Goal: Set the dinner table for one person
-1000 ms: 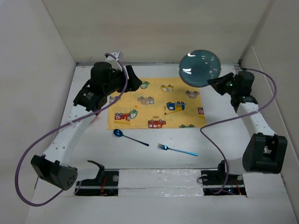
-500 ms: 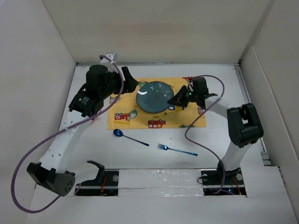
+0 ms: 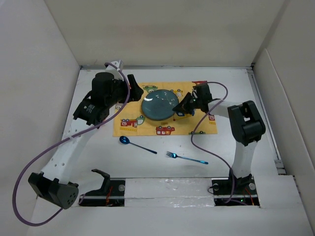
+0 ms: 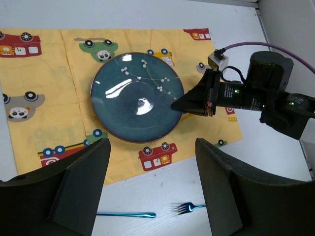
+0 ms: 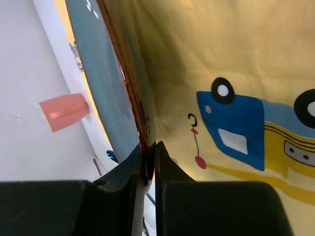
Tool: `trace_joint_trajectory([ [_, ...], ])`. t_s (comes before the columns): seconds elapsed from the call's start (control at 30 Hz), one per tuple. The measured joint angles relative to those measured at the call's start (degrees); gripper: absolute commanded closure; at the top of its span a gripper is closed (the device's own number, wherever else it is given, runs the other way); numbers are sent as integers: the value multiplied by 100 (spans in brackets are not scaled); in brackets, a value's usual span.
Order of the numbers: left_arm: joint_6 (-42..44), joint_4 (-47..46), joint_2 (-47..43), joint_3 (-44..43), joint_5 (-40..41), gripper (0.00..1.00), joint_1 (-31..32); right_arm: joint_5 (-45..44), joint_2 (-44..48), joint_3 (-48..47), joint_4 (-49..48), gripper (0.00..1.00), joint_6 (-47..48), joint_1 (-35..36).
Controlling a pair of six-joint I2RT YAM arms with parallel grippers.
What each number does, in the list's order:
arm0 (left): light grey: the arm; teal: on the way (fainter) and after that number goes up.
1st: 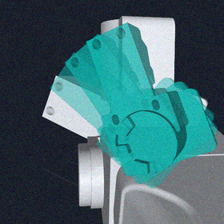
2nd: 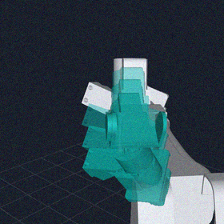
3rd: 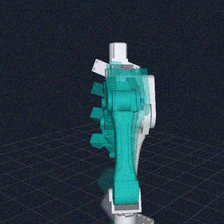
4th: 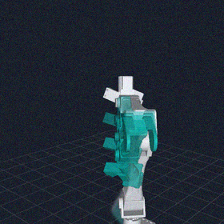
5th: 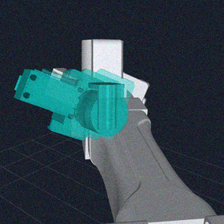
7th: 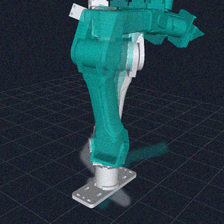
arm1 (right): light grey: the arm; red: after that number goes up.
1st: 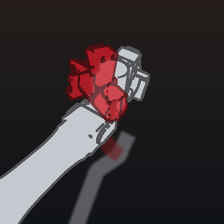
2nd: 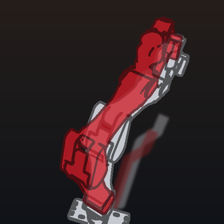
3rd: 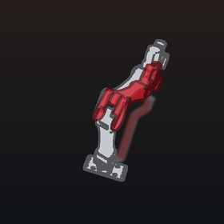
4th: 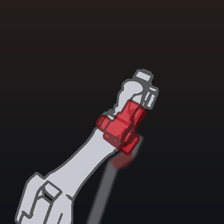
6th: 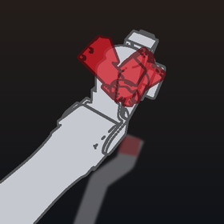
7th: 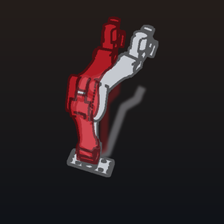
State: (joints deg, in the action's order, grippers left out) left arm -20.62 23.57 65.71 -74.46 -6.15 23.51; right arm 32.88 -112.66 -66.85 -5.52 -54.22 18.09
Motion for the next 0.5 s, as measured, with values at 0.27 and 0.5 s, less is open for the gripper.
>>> trace_joint_trajectory([
  [0.27,26,31,-66,90,79,33,-11,-254,-98,-223,514,52,175,94],
  [0.5,380,374,2,-463,590,57,-11,-1268,-52,-892,1784,32,780,350],
])
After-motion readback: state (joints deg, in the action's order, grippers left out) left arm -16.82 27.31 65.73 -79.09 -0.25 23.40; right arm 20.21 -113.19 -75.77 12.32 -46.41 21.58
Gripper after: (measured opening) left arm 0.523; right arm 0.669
